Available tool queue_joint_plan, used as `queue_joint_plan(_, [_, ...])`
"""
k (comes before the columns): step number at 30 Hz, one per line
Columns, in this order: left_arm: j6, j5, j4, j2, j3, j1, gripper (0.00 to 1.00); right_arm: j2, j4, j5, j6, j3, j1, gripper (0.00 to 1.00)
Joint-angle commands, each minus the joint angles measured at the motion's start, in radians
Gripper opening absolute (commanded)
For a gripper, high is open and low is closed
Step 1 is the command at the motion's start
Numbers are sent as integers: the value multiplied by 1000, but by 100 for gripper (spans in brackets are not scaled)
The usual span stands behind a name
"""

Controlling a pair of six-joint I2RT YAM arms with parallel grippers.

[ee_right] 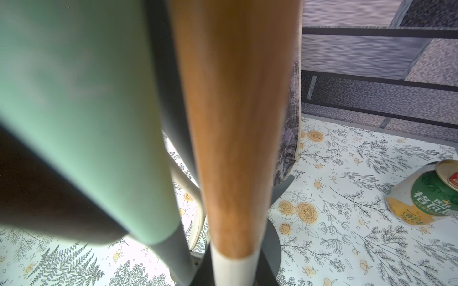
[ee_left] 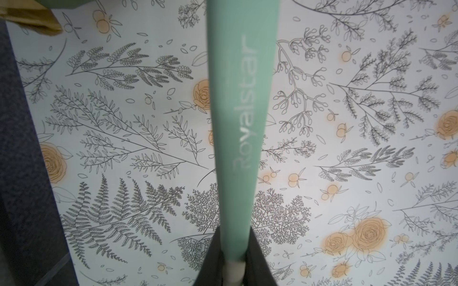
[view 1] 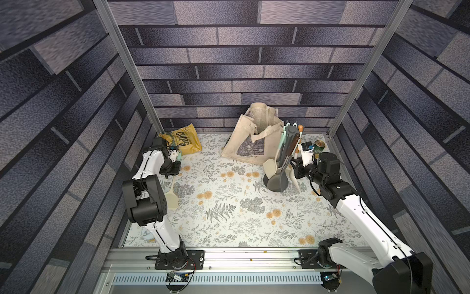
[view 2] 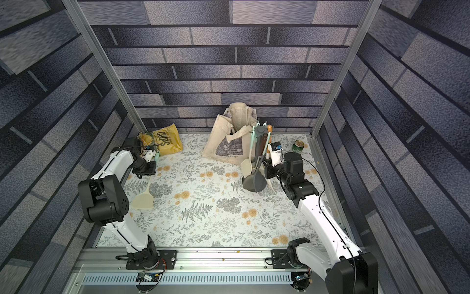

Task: Take the spatula off the kitchen utensil rack
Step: Place the spatula at the center of the board.

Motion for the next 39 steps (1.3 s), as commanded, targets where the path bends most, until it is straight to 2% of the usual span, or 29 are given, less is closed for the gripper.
queue_joint_plan(1, [41,-45,-1,16,-17,-13,0,-17,-2,-6,15,-14,6,9])
queue_joint_plan(12, [32,-93,62,55,-60,-28,0,-17,-6,-11,15,-14,6,9])
queue_joint_plan(23, [51,-138,47,147,-11,-29,0,-10,-11,-9,12,-13,6,9])
queue_joint_plan(39, [58,-187,58,191,-23,-30,0,0,-20,1,8,-10,6,9])
